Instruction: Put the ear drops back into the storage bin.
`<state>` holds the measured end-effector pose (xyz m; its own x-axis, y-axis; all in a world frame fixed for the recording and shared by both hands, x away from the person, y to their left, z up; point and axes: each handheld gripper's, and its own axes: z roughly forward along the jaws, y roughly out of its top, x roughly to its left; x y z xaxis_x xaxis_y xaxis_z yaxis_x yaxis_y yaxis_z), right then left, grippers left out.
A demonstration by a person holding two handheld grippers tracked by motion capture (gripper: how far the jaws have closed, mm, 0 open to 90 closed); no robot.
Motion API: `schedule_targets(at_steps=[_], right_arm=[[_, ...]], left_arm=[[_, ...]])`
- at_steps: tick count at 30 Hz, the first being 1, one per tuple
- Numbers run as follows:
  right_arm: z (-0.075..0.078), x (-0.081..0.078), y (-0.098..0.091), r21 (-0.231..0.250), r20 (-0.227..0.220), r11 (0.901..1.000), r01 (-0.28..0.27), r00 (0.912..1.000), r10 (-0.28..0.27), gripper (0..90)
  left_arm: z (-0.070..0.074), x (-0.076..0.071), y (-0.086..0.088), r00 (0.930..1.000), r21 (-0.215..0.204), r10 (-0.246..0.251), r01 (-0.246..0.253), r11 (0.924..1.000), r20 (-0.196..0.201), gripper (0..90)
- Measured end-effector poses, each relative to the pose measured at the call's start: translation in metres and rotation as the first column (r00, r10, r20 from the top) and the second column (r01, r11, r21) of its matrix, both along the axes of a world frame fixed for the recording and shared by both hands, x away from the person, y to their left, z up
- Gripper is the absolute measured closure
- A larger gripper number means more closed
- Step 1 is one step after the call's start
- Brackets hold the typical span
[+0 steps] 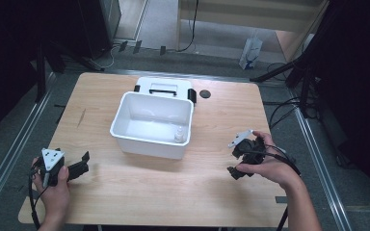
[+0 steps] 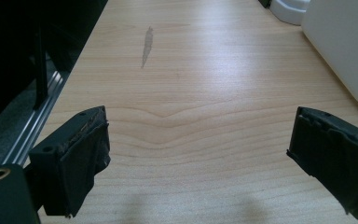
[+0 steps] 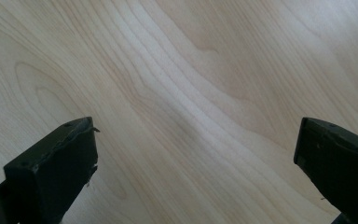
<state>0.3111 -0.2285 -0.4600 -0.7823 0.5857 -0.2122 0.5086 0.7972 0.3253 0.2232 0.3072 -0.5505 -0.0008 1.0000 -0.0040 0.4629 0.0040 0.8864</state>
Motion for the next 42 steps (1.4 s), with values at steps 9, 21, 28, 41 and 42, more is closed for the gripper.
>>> schedule_targets(at_steps=[9, 21, 28, 41, 42], right_arm=[[-0.025, -0.015, -0.022, 0.043, 0.037, 0.997, 0.065, 0.9971, -0.067, 0.0], [-0.052, -0.043, -0.051, 0.211, 0.162, 0.9641, 0.161, 0.967, -0.197, 0.0], [-0.059, -0.059, -0.066, 0.288, 0.201, 0.9361, 0.202, 0.943, -0.265, 0.0], [-0.081, -0.084, -0.096, 0.429, 0.191, 0.8572, 0.284, 0.899, -0.394, 0.0], [-0.083, -0.086, -0.098, 0.44, 0.191, 0.8489, 0.292, 0.8932, -0.407, 0.0]], left_arm=[[0.0, 0.0, 0.0, 1.0, -0.001, 0.001, -0.001, 1.0, -0.002, 5.8], [0.0, 0.0, 0.0, 1.0, 0.004, -0.001, 0.001, 1.0, -0.001, 5.9], [0.0, 0.0, -0.001, 1.0, 0.005, 0.001, -0.001, 1.0, -0.001, 5.9], [0.0, -0.001, -0.002, 0.9999, 0.015, -0.012, 0.012, 0.9998, 0.003, 5.8], [0.0, -0.001, -0.002, 0.9999, 0.016, -0.012, 0.012, 0.9998, 0.002, 5.8]])
